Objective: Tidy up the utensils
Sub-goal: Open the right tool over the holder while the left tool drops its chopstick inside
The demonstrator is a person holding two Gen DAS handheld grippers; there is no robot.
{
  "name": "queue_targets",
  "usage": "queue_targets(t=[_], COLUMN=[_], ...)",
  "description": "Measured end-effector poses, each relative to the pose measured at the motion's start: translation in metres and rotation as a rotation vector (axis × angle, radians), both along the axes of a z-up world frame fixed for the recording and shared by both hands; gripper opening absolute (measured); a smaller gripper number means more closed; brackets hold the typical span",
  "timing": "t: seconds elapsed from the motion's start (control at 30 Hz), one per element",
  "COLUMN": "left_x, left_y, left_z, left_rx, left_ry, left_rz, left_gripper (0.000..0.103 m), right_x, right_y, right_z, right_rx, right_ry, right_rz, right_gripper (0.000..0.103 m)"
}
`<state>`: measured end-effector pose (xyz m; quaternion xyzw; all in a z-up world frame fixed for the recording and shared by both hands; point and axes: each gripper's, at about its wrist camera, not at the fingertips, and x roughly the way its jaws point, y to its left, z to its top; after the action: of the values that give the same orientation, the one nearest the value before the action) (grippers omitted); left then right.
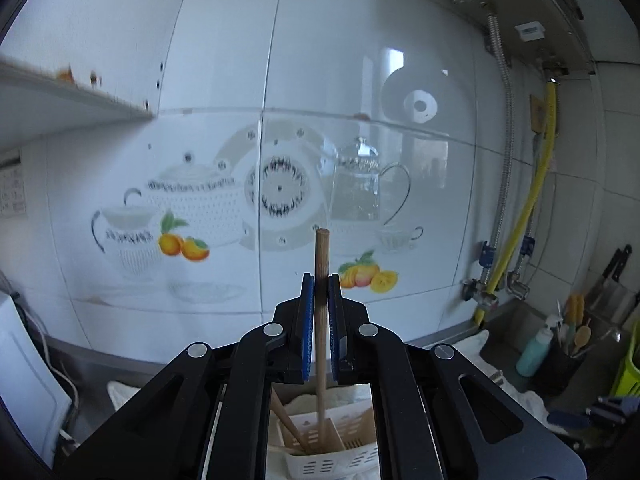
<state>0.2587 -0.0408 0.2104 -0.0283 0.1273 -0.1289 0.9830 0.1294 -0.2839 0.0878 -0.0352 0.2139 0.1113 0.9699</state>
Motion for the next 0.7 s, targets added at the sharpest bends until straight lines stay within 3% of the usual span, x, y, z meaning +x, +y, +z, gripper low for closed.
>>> queue_targets(t=[0.13, 0.37, 0.6, 0.7], left_x=[0.014, 0.02, -0.012, -0.034], left_y=[0.002, 0.002, 0.007, 0.012], left_z=[-0.022, -0.047, -0.043, -0.043], left_rx=[-0.025, 0.0, 0.015, 0.021], left_ry=[0.055, 0.122, 0.111, 0.108], left_rz=[0.005, 0.008, -0.016, -0.019], left_gripper=[0.005, 0.006, 0.011, 0.02], right_x=[-0.006, -0.019, -0.037, -0.046], right_y=[0.0, 0.0, -0.001, 0.0], right_z=[-0.019, -0.045, -0.079, -0.1], right_rx=[0.016, 0.018, 0.026, 0.027], right_ry=[0.033, 0.079, 0.155, 0.201], right_rz=[0.004, -0.009, -0.03, -0.04], right_gripper=[0.024, 0.024, 0.024, 0.024])
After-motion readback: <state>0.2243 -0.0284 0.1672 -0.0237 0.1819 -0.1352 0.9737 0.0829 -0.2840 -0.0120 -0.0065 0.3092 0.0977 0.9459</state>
